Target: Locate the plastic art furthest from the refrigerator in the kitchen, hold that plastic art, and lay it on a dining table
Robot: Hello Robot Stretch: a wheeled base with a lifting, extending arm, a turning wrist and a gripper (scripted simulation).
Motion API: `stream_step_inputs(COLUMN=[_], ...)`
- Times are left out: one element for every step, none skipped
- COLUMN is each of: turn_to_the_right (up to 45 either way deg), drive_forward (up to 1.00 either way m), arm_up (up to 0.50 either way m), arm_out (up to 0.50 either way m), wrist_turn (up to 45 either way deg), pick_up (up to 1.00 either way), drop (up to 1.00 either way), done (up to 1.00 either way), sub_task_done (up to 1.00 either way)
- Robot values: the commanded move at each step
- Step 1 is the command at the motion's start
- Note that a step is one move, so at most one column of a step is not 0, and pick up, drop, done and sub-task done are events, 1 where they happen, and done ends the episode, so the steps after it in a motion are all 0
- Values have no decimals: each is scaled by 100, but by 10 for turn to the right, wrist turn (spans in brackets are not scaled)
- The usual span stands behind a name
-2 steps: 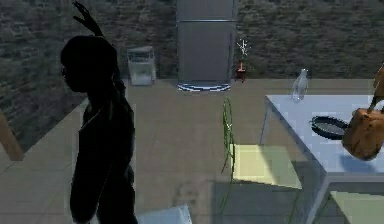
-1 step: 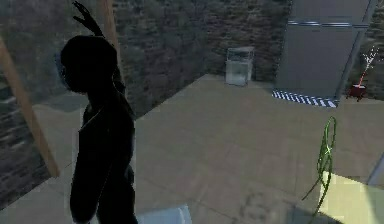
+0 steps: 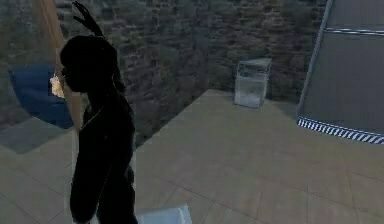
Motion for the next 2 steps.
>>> stream_step_inputs(turn_to_the_right=[240, 0], drive_forward=[0, 70], arm_up=[0, 0], arm_out=[0, 0], wrist_turn=[0, 0], pick_up=[0, 0], drop=[0, 0], done=[0, 0], sub_task_done=[0, 0])
